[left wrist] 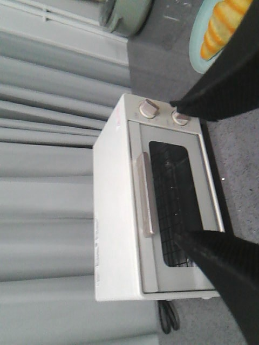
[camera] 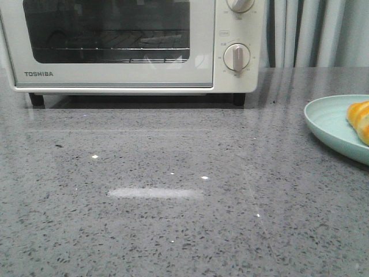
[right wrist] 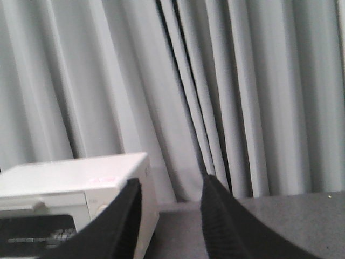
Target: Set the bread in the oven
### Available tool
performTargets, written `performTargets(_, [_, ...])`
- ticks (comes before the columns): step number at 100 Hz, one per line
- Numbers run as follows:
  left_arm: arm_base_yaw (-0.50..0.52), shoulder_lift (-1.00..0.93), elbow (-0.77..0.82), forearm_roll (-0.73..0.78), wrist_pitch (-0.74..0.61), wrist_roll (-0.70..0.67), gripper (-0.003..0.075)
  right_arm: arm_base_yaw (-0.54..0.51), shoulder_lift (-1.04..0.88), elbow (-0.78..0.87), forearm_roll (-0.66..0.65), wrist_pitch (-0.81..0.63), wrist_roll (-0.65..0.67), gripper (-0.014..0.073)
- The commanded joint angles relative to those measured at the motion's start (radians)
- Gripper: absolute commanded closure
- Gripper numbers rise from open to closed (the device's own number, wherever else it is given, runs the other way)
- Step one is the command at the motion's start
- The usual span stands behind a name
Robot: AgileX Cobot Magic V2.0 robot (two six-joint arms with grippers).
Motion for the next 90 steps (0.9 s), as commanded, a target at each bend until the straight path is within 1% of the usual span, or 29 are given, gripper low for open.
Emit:
performTargets(1, [-0.008,0.053,-0.049,-0.033,-0.014,0.004,0.0313,-0.002,0.095,-0.067,0.114,-0.005,-0.15,0.0347])
performTargets(10, [-0.008,0.082,-0.062,-0.033,-0.002,0.004,0.0313,0.017,0.159,-0.116,0.235,0.033,-0.272,0.0347])
performTargets(23, [-0.008,0.121,-0.083,-0.033,0.015,0.024,0.0313,0.047,0.267,-0.195,0.352,0.114,-0.377,0.0347])
performTargets(31, [-0.008,0.157,-0.102,-0.033,0.041,0.038,0.0313,0.059,0.332,-0.241,0.388,0.162,-0.404,0.0351])
performTargets(39, [-0.008,0.195,-0.121,-0.045,0.051,0.063,0.0328,0.065,0.391,-0.288,0.416,0.214,-0.409,0.0391])
performTargets(44, [-0.008,0.221,-0.129,-0.062,0.045,0.089,0.0363,0.065,0.421,-0.312,0.433,0.241,-0.409,0.0428])
performTargets(50, [-0.008,0.259,-0.145,-0.077,0.04,0.103,0.0428,0.065,0.456,-0.336,0.437,0.255,-0.409,0.0476])
performTargets(55, [-0.008,0.289,-0.162,-0.099,0.038,0.115,0.0485,0.065,0.474,-0.351,0.437,0.253,-0.413,0.0499])
performTargets(62, [-0.008,0.33,-0.178,-0.15,0.027,0.162,0.0568,0.065,0.486,-0.361,0.437,0.253,-0.433,0.0513])
performTargets(76, [-0.014,0.414,-0.181,-0.322,-0.045,0.326,0.0732,0.065,0.488,-0.361,0.438,0.256,-0.437,0.0515])
performTargets(90, [-0.016,0.501,-0.181,-0.489,-0.084,0.502,0.074,0.065,0.488,-0.361,0.438,0.291,-0.437,0.0515])
